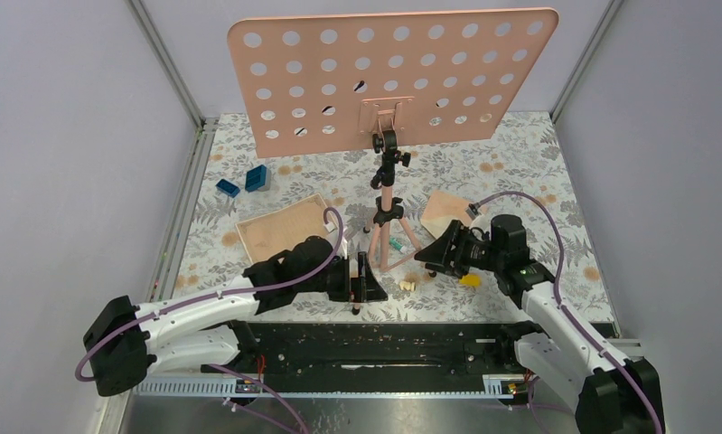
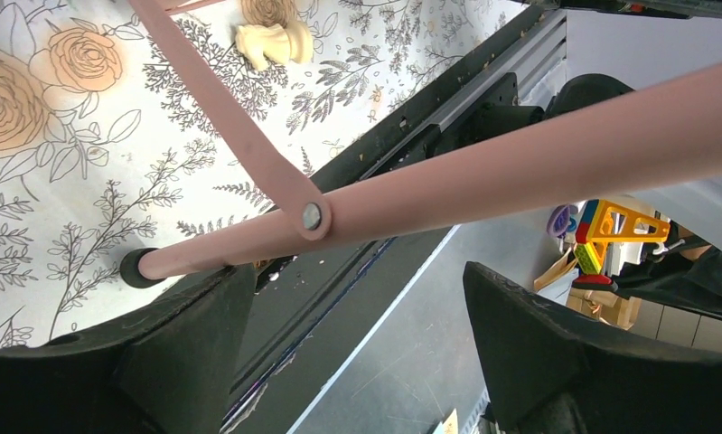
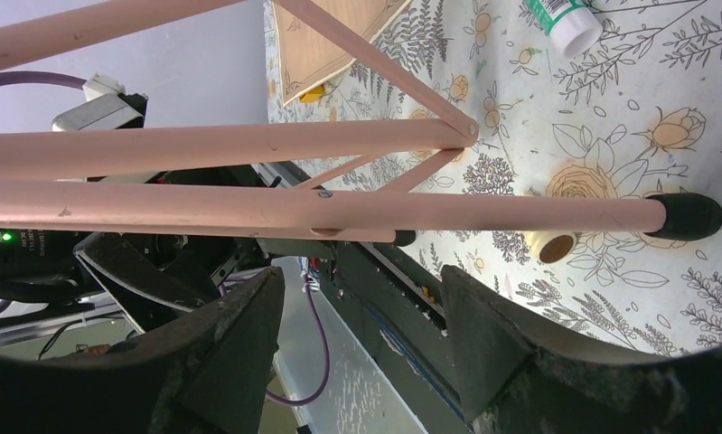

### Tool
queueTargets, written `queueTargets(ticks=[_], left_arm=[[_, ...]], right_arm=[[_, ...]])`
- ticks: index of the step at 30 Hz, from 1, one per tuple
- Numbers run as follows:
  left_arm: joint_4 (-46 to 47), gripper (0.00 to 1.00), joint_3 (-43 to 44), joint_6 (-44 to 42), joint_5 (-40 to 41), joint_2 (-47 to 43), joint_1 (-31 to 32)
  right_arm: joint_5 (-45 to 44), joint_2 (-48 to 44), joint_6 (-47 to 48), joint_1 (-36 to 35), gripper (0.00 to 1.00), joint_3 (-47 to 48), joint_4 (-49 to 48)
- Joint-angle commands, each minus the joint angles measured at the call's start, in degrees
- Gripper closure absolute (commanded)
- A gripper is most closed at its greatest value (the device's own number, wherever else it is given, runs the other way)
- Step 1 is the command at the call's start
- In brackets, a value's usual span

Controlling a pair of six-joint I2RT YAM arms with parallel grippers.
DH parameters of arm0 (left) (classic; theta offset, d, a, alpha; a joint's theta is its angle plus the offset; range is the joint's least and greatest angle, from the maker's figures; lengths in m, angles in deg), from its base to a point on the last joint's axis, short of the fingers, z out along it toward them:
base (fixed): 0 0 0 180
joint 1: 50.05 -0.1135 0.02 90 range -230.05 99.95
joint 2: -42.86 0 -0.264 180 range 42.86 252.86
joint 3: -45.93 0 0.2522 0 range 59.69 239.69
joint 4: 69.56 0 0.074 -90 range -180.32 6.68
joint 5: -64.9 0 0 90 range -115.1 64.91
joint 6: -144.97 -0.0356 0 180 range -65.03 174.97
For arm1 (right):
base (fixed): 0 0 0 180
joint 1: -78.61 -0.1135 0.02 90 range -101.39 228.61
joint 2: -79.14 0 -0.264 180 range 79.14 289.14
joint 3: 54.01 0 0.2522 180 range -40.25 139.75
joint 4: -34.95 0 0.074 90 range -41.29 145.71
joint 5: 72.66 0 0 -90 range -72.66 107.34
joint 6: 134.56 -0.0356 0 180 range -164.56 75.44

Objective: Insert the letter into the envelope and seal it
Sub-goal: Move the distractor to the center of the board.

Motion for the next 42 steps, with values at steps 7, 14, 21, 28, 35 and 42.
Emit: queueTargets(ticks=[7, 14, 21, 28, 35, 42], left_arm=[[1.69, 0.13, 0.61, -0.41, 3.91, -1.51, -2.04], [4.11, 0.20, 1.50, -0.61, -6.21, 0.90, -2.04], [6.08, 0.24, 2.05, -0.48, -11.31, 2.54, -2.04], [6.91, 0.23, 2.44, 0.22, -7.47, 4.87, -2.18], [6.11, 0.23, 3.71, -1.75, -5.81, 7.21, -3.99], [5.95, 0.23, 4.30, -2.76, -5.55, 8.70, -5.41]], right_arm=[[2.07, 6.11, 1.93, -0.34, 0.29, 3.35, -3.75], [2.90, 9.03, 1.91, -0.31, 0.30, 4.47, -5.13], [2.50, 9.75, 2.19, -0.36, 0.30, 4.57, -5.53], [1.95, 10.25, 2.33, -0.34, 0.29, 5.14, -5.72], [2.13, 12.75, 3.37, -0.31, 0.29, 6.72, -6.00], [2.42, 15.92, 6.70, -0.34, 0.29, 10.10, -3.78]])
